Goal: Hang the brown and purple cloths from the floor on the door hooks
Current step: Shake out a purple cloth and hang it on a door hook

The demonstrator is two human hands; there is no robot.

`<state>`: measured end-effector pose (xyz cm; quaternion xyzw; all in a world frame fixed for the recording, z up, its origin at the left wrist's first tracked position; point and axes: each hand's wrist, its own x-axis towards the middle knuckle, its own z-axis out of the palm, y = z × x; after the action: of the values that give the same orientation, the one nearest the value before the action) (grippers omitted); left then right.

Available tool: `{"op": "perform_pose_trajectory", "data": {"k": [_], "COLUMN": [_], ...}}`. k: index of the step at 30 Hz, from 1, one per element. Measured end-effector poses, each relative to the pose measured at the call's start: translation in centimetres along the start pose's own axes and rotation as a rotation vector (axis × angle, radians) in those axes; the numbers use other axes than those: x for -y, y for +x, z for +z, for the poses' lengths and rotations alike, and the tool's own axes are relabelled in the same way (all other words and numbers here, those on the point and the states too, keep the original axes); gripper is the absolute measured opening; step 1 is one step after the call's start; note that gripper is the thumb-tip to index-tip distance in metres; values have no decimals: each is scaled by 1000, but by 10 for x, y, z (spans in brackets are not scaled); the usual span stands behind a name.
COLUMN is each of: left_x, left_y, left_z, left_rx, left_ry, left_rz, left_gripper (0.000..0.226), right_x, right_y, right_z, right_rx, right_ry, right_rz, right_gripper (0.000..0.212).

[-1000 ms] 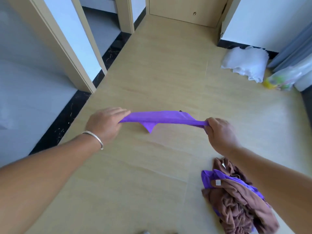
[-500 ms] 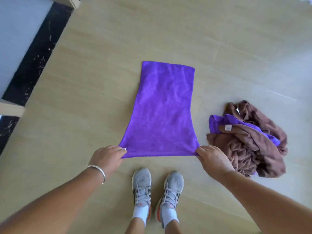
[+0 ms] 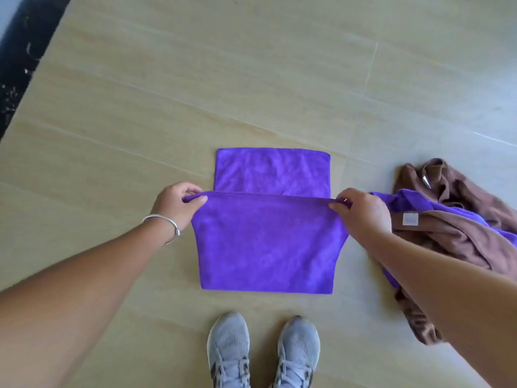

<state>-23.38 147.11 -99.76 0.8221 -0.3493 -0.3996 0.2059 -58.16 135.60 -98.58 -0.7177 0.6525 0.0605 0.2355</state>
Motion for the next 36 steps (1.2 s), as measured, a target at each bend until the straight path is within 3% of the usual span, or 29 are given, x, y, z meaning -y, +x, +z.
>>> {"op": "perform_pose_trajectory", "data": {"k": [6, 8, 10, 12, 14, 16, 20, 22, 26, 30, 32, 36], "left_x": [4, 16, 25, 32, 38, 50, 85, 89, 53, 11, 14, 62], "left_y": [175, 218, 243, 244, 219, 176, 108, 127, 211, 242, 222, 153], "left_z": [40, 61, 78, 86, 93, 112, 148, 145, 125, 114, 119, 129], "left_rx": [-40, -67, -188, -347, -417, -303, 41, 41, -33, -60, -24, 89], "left_ry": [146, 204, 198, 273, 427, 597, 886, 953, 1018, 1086, 1058, 1064], "left_rz": [63, 73, 134, 301, 582, 737, 586, 595, 577, 498, 569, 932], "left_gripper": [4, 11, 25, 39, 46, 56, 75, 80, 84, 73, 70, 76], "right_x": [9, 7, -2, -10, -19, -28, -38, -36, -12, 9, 4, -21], "right_y": [169, 210, 230, 225, 200, 158, 98, 117, 190, 204, 177, 122], "right_z": [46, 73, 97, 115, 130, 146, 170, 167, 149, 140, 148, 166], "right_rx": [-4, -18, -145, -283, -336, -274, 66, 104, 23, -29, 10, 36], "right_ry": [5, -116, -168, -83, -67, -124, -413, -499, -553, -493, -472, -557], "right_rz": [38, 18, -61, -229, -460, -582, -495, -478, -441, -409, -447, -645], "right_gripper": [14, 24, 39, 48, 50, 50, 69, 75, 73, 66, 66, 69]}}
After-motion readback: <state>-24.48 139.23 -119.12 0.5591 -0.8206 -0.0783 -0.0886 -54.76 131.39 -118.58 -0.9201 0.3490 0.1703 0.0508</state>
